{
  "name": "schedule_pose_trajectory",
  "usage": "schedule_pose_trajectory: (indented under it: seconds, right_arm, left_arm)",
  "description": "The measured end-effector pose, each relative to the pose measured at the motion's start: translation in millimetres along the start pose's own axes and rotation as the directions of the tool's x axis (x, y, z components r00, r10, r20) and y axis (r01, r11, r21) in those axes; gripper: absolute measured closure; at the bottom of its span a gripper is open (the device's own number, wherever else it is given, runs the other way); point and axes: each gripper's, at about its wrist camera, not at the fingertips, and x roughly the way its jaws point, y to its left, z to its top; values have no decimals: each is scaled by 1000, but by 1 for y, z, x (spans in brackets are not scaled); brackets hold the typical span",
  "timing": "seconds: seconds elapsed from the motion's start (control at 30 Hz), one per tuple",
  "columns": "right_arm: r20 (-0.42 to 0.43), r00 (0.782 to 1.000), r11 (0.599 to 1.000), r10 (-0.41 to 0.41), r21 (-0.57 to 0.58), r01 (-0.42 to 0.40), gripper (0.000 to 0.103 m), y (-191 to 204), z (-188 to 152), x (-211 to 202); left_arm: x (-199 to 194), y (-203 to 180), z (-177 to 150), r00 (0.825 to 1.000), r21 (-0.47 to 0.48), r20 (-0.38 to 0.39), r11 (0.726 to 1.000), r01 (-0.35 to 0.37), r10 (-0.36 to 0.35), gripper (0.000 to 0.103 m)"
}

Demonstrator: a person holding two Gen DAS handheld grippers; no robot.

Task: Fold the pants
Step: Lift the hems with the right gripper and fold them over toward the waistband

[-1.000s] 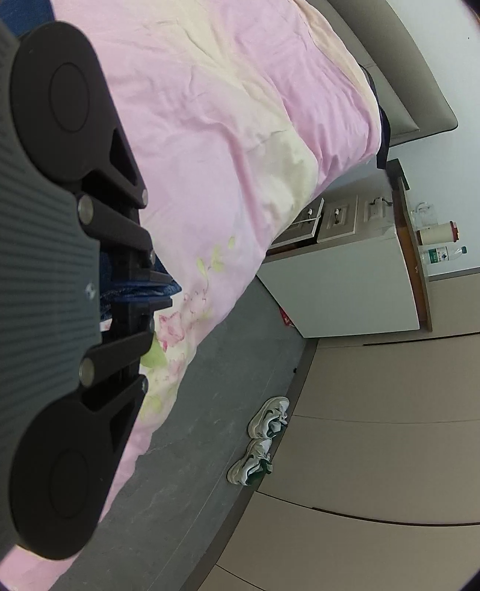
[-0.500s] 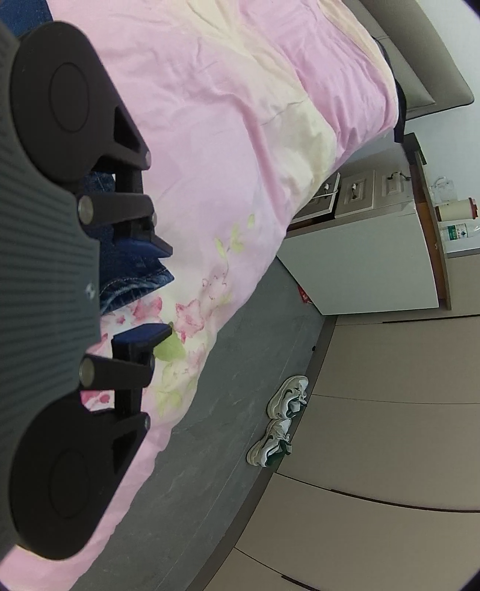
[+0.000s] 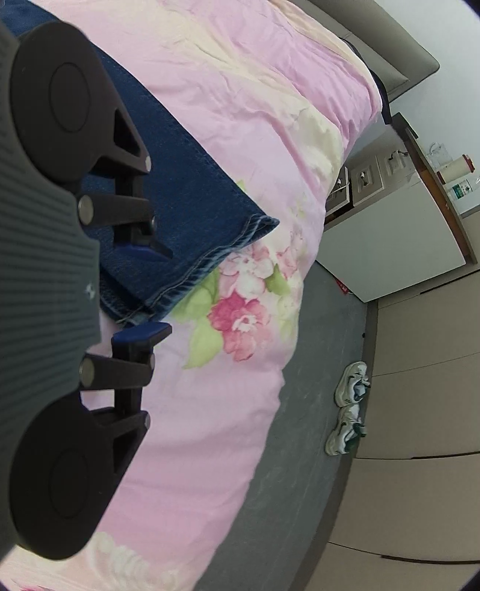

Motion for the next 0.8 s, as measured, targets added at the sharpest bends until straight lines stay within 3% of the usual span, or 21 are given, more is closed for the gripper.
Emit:
schedule_pose_trajectory:
  seconds: [0.07,0.17,0.3,0.37,0.4,0.47,0.57,0.63,0.73,0.77,0.8]
  right_arm:
    - [-3,1000,999,26,45,-26,69,-9,-6,2]
    - [1,998,994,66,83,-65,98,-16,-7,9]
    - [19,999,998,46,32,-47,102,-12,-8,3]
    - [28,999,999,34,19,-35,102,-12,-11,-4]
    - [32,999,999,34,21,-34,102,-13,-12,-6]
    - [26,999,999,27,17,-28,102,-17,-15,-8]
    - [6,1000,999,12,49,-13,103,-29,-19,-6]
    - [3,1000,998,23,57,-23,102,-34,-22,-5]
    - [-8,999,998,35,57,-34,96,-37,-22,-3]
    - [-6,999,997,35,64,-35,81,-39,-21,-4]
    - [0,999,996,44,74,-43,68,-41,-20,-6]
  left_arm:
    - [3,-21,-15,999,75,-39,997,14,-11,37]
    - [11,-50,-35,994,181,-110,983,27,-7,37]
    - [24,-76,-61,984,242,-177,969,48,-4,34]
    - [34,-89,-73,982,316,-176,949,-15,74,35]
    - [40,-93,-80,976,349,-175,935,-63,131,39]
    - [50,-95,-84,961,375,-178,918,-131,210,68]
    - [59,-94,-87,944,375,-186,908,-188,272,96]
    - [64,-89,-86,934,351,-241,921,-170,264,102]
    - [80,-86,-93,880,398,-327,895,-202,344,103]
    - [85,-80,-97,858,410,-336,880,-237,388,103]
    - [86,-73,-100,849,402,-348,881,-248,398,103]
